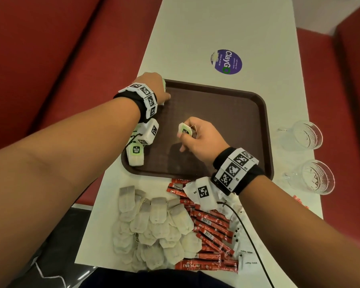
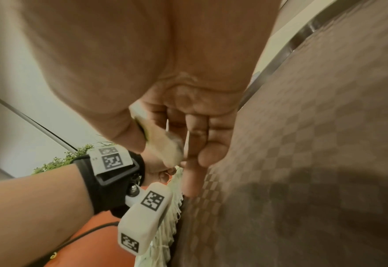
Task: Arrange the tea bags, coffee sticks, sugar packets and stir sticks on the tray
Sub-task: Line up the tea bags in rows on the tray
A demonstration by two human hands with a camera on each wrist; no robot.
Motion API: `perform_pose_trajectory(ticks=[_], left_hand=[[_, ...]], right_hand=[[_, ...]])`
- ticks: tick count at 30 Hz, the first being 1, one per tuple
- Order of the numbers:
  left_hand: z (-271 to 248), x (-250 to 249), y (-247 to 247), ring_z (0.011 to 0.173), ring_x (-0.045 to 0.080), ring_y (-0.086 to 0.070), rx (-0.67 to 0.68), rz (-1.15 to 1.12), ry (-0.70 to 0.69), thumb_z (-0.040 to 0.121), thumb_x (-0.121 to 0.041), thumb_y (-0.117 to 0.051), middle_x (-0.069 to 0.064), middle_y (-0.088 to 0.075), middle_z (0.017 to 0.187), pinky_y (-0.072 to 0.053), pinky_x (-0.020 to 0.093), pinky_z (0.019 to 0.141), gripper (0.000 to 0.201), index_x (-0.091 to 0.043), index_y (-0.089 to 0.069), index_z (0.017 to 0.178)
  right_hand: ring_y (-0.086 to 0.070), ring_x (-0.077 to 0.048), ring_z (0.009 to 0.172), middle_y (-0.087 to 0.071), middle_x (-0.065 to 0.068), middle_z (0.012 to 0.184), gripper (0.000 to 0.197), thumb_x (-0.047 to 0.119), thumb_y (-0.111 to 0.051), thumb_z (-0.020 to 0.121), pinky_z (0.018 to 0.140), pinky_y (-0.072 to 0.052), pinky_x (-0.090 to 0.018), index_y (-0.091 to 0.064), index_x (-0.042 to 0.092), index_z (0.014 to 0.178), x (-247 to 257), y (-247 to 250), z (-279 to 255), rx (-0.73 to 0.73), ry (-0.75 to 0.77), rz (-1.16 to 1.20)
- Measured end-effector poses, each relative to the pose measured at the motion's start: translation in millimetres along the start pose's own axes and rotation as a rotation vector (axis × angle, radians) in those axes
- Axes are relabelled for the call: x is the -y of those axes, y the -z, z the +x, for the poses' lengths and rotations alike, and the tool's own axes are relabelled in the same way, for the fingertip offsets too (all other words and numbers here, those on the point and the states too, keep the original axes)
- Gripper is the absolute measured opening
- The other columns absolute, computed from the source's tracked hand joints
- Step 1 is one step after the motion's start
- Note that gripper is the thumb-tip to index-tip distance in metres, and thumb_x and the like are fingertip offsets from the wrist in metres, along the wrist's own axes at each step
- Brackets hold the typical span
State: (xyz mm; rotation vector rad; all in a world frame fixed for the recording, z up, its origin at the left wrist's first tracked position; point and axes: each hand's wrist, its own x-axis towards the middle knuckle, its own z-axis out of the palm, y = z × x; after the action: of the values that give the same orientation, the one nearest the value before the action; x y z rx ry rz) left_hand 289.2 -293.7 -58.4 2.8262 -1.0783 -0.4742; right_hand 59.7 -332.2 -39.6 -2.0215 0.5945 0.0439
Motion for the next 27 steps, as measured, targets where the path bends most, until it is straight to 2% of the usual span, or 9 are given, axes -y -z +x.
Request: perform_pose_trajectory(ticks=[3, 5, 8, 10, 13, 15, 18, 22, 27], left_hand=[[-1, 1, 0, 0.095, 0.033, -0.063, 0.009, 0.063, -0.035, 0.092, -0.033, -0.063, 0.011, -0.069, 0.106, -0.049, 0.034, 0.075, 0.024, -0.012, -0.068, 0.103], [-4, 2, 2, 0.098, 0.032, -0.064, -0.001, 0.036, -0.026, 0.091, -0.037, -0.063, 0.009, -0.069, 0.108, -0.048, 0.034, 0.075, 0.028, -0.013, -0.068, 0.105], [-18, 4, 12, 0.095, 0.024, -0.062, -0.081, -0.128, -0.054, 0.091, -0.050, -0.060, 0.001, -0.067, 0.102, -0.047, 0.032, 0.076, 0.033, -0.020, -0.066, 0.103], [-36, 1, 21, 0.086, 0.018, -0.062, -0.102, -0.327, -0.164, 0.093, -0.057, -0.056, -0.003, -0.067, 0.094, -0.046, 0.030, 0.073, 0.036, -0.023, -0.068, 0.097], [-76, -3, 37, 0.080, 0.011, -0.063, 0.047, -0.551, -0.337, 0.084, -0.070, -0.056, -0.007, -0.071, 0.090, -0.051, 0.030, 0.075, 0.046, -0.029, -0.072, 0.094], [-95, -1, 38, 0.078, 0.004, -0.060, 0.142, -0.548, -0.431, 0.082, -0.063, -0.065, -0.011, -0.070, 0.087, -0.049, 0.024, 0.075, 0.034, -0.032, -0.073, 0.094], [-105, 4, 31, 0.077, 0.002, -0.059, 0.142, -0.468, -0.521, 0.087, -0.038, -0.073, -0.011, -0.070, 0.083, -0.049, 0.024, 0.073, 0.010, -0.030, -0.073, 0.093], [-101, 15, 28, 0.076, 0.000, -0.059, 0.096, -0.419, -0.468, 0.088, -0.030, -0.073, -0.012, -0.068, 0.081, -0.046, 0.022, 0.074, 0.004, -0.029, -0.072, 0.093], [-75, 35, 29, 0.086, 0.010, -0.062, -0.071, -0.421, -0.234, 0.089, -0.033, -0.072, -0.013, -0.068, 0.087, -0.050, 0.028, 0.081, 0.005, -0.031, -0.070, 0.094]], right_hand=[[-0.074, -0.019, 0.069, -0.075, -0.004, 0.081, 0.007, 0.026, -0.062, 0.096, 0.070, -0.061, -0.050, -0.058, 0.021, 0.097, 1, 0, 0, 0.004, -0.014, 0.025], [-0.073, -0.021, 0.068, -0.075, -0.005, 0.078, 0.008, 0.026, -0.063, 0.096, 0.063, -0.061, -0.044, -0.058, 0.020, 0.097, 1, 1, 0, -0.002, -0.026, 0.049], [-0.073, -0.013, 0.066, -0.074, -0.006, 0.085, 0.008, 0.024, -0.065, 0.096, 0.055, -0.053, -0.025, -0.059, 0.019, 0.098, 4, 3, 0, -0.020, -0.037, 0.097], [-0.073, -0.013, 0.066, -0.074, -0.006, 0.085, 0.007, 0.023, -0.065, 0.096, 0.055, -0.052, -0.024, -0.059, 0.021, 0.096, 5, 5, 3, -0.031, -0.034, 0.114], [-0.073, -0.016, 0.063, -0.074, -0.005, 0.080, 0.008, 0.024, -0.065, 0.095, 0.056, -0.053, -0.026, -0.062, 0.017, 0.099, 7, 6, 7, -0.056, -0.027, 0.126], [-0.072, -0.017, 0.062, -0.074, -0.004, 0.077, 0.011, 0.024, -0.066, 0.095, 0.056, -0.054, -0.029, -0.064, 0.014, 0.099, 9, 7, 8, -0.072, -0.013, 0.144], [-0.073, -0.017, 0.063, -0.074, -0.004, 0.077, 0.009, 0.024, -0.068, 0.093, 0.058, -0.058, -0.035, -0.066, 0.015, 0.095, 8, 4, 11, -0.079, 0.002, 0.129], [-0.074, -0.018, 0.068, -0.075, -0.005, 0.078, 0.012, 0.016, -0.073, 0.089, 0.068, -0.062, -0.040, -0.066, 0.019, 0.098, 5, 1, 12, -0.054, -0.035, 0.100], [-0.072, -0.016, 0.070, -0.074, 0.001, 0.086, 0.023, 0.016, -0.078, 0.084, 0.074, -0.060, -0.033, -0.064, 0.019, 0.103, -6, -3, 5, -0.008, -0.046, 0.040]])
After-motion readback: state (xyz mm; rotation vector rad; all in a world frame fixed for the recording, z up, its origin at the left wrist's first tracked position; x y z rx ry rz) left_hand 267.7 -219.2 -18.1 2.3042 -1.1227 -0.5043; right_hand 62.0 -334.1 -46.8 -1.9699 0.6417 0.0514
